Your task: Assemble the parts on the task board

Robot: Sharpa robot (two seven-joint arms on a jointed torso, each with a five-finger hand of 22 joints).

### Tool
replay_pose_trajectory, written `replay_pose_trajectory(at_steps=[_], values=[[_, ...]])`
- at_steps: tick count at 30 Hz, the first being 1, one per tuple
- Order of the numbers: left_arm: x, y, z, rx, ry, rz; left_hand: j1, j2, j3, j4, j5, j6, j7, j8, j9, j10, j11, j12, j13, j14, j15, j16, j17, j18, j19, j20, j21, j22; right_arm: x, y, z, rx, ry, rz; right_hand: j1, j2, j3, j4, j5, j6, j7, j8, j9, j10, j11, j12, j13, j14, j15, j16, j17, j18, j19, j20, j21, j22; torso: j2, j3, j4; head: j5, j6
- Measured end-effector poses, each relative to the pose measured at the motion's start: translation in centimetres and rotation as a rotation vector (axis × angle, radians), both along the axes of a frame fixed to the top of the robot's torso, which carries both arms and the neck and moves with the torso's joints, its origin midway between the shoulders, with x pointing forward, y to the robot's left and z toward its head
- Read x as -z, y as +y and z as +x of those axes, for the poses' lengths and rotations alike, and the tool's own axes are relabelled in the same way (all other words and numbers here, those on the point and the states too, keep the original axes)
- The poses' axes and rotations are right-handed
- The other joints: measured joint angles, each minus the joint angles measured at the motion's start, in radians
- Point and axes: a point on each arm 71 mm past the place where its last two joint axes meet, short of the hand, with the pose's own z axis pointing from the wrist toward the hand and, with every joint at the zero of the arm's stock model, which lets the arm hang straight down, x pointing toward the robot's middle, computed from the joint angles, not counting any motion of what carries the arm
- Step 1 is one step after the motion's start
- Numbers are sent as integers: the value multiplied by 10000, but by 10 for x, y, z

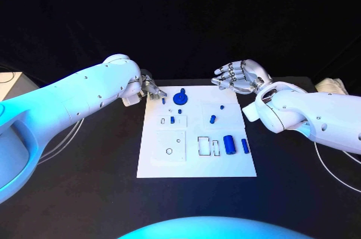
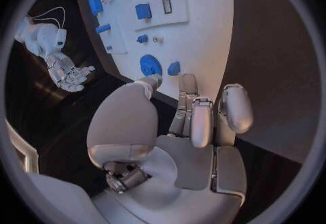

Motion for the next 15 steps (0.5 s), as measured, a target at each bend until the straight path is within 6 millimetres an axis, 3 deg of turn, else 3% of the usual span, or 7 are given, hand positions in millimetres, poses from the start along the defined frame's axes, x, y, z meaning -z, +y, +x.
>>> replay_pose_trajectory(at_steps=[15], values=[[2,-2,-1,106,230,-117,164,58,30,-29,0,56,-23,0,-32,0,0,0,0,0,0,0,0,0,37,37,0,42,0,1,0,12,8,68,0,0,27,27,0,0,0,0,-9,21,20,-39,0,1,0,-39,-39,1,1,1,0,-28,-12,6,12,-29,-31]])
